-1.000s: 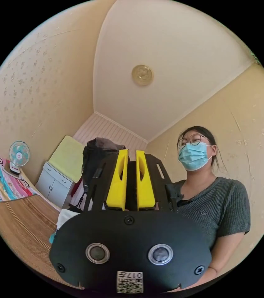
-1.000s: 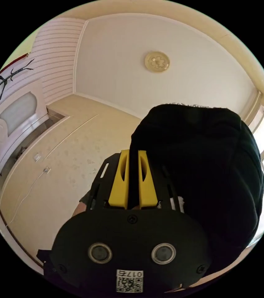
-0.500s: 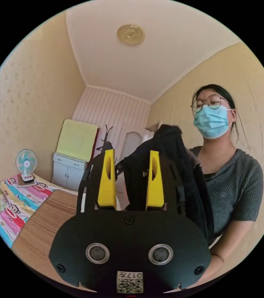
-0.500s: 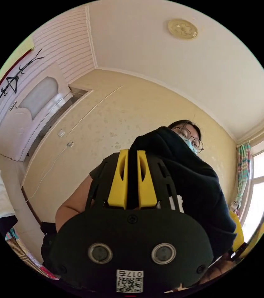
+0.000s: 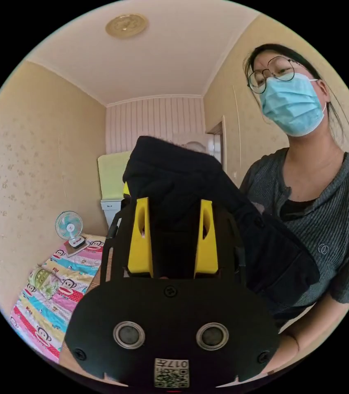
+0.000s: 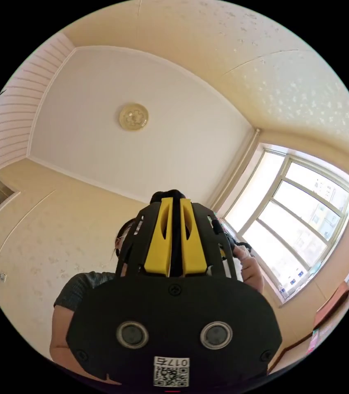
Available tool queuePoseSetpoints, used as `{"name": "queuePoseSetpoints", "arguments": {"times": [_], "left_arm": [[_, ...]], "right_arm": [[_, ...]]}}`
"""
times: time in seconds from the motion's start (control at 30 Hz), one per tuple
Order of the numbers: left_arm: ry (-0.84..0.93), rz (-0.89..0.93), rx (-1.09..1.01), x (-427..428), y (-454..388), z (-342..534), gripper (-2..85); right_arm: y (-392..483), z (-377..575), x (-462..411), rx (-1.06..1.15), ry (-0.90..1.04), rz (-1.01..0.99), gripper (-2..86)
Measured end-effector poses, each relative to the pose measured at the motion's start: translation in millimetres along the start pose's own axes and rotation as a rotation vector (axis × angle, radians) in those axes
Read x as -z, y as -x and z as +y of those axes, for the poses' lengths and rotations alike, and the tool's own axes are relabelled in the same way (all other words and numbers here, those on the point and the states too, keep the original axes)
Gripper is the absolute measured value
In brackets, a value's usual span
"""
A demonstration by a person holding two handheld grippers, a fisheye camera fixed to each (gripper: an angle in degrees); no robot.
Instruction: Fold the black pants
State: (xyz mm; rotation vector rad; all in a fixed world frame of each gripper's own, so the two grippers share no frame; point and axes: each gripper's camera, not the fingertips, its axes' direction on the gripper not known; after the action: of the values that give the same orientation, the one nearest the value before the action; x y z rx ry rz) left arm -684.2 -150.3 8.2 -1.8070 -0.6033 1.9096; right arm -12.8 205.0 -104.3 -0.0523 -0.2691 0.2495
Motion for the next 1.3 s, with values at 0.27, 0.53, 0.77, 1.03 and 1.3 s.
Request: {"name": "queuePoseSetpoints", "arguments": {"times": [0.27,0.53,0.77,1.03,1.3], "left_arm": [[0.001,-0.470,0.192,-23,-40,0,6.2],[-0.635,0.102,0.450,86,11,37,5.1],[-0.697,0.024,0.286,141,-14,-18,5.0],[-0.704,-0.057,0.244,142,-38,-65,5.1],[-0.739,-0.467,0.295,164,-86,-76,5.1]], "right_arm": [[22,-9,-40,0.250,0.119,0.735,2.3],[50,-22,-45,0.333,0.303,0.789,2.2],[72,53,-35,0.415,0.567,1.134,5.5],[41,147,-108,0.542,0.791,0.877,15.3],[100,146,-156,0.693,0.782,1.063,15.0]]}}
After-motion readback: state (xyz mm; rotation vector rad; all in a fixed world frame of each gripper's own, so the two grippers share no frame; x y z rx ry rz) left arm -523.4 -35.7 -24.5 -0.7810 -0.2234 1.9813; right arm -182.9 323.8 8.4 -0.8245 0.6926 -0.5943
